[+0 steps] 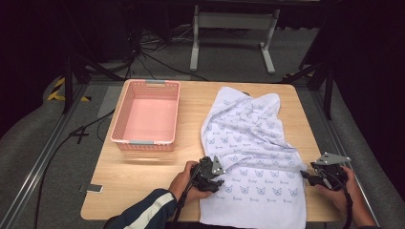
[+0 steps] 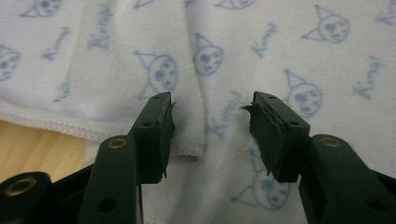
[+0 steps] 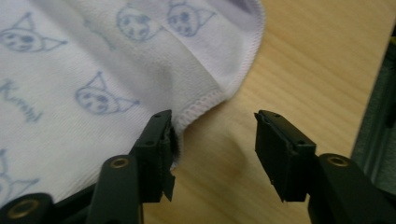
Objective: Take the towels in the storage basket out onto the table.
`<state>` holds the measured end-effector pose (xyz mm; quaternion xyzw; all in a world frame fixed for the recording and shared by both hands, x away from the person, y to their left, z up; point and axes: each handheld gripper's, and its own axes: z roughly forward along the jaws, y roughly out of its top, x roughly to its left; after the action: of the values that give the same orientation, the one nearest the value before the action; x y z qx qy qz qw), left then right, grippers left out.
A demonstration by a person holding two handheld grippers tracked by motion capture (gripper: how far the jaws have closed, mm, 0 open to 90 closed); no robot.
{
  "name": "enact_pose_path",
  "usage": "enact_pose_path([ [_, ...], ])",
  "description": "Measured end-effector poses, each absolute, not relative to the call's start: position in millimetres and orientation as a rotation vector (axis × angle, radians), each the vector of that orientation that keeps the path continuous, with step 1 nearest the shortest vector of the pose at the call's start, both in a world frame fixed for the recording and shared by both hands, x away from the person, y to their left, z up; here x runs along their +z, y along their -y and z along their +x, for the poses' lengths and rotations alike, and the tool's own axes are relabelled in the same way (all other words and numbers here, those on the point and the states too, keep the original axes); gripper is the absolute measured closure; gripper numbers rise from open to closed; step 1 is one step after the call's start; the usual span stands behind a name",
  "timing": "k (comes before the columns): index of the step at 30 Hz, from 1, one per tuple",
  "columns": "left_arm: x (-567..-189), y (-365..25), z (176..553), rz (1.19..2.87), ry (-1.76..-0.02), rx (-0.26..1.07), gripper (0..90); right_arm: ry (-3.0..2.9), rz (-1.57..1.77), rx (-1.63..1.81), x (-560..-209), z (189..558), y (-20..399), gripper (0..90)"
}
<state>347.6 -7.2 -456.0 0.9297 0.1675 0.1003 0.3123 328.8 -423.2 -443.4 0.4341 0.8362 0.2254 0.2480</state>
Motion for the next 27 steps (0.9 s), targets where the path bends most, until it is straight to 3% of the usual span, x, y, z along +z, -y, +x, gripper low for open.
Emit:
enact_pose_path([
  [4, -456, -6, 361, 2.444, -0.549, 0.397, 50.2, -2.253, 1.180, 0.610, -444, 340, 422, 43.4],
  [16, -455, -22, 368, 2.437, -0.623, 0.376, 50.9, -2.255, 1.124, 0.600, -444, 348, 413, 41.7],
  [27, -455, -30, 363, 2.442, -0.627, 0.364, 51.4, -2.408, 1.114, 0.680, -443, 308, 412, 46.5],
])
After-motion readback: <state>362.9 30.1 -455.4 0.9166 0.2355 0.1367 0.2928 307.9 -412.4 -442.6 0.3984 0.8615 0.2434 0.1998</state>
